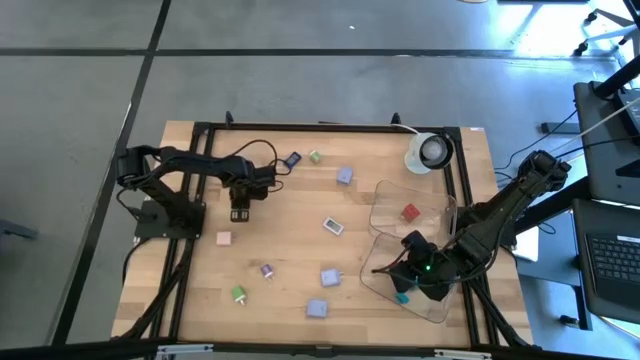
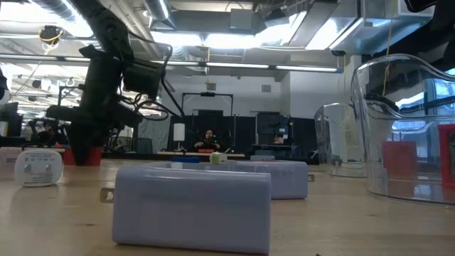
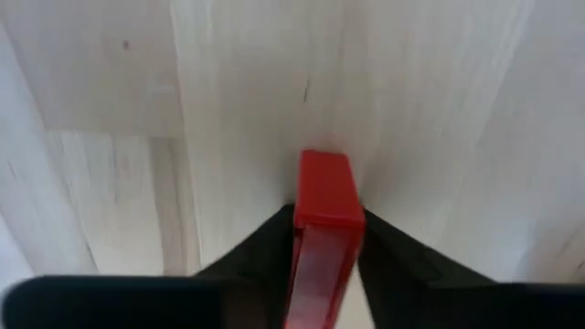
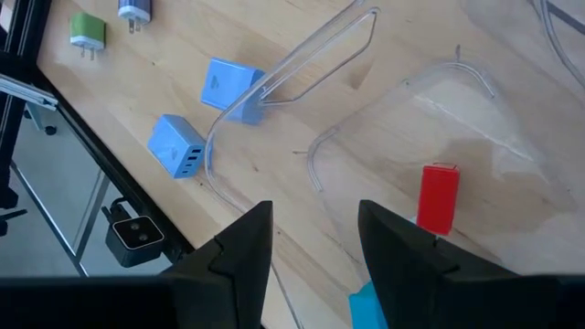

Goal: Pick & Place Office items
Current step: Put the red digital timer into the bottom transparent bin

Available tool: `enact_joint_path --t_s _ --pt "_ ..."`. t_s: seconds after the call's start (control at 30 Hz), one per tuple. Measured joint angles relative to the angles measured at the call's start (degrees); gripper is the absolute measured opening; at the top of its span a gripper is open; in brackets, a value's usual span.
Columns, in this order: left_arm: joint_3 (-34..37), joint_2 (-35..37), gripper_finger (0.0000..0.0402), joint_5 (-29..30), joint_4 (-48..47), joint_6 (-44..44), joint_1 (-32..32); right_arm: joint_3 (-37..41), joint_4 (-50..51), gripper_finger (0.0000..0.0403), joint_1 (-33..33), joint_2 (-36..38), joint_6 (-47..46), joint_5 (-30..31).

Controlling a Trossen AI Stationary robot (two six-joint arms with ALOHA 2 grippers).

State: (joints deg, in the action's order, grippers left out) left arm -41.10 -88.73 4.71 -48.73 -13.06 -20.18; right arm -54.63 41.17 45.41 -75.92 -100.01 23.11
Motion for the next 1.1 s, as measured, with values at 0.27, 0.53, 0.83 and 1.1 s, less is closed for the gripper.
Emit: enact_joint_path --t_s 0.27,0.53,0.83,1.1 --pt "-5.4 -0.3 0.0043 -0.7 0.5 12.3 0.4 0.0 0.0 0.0166 -0.2 0.0 0.0 0.0" --pt "-12.8 3.3 0.0051 -13.2 10.9 14.5 5.1 0.0 -1.4 0.0166 -1.7 0.0 0.3 0.6" --pt "-15.2 8.2 0.0056 -16.7 38.1 21.5 10.8 0.0 -2.2 0.0166 -4.3 0.0 0.4 12.6" --pt "-15.2 9.3 0.0057 -13.8 56.8 26.0 15.5 0.0 -2.9 0.0166 -7.6 0.0 0.6 27.6"
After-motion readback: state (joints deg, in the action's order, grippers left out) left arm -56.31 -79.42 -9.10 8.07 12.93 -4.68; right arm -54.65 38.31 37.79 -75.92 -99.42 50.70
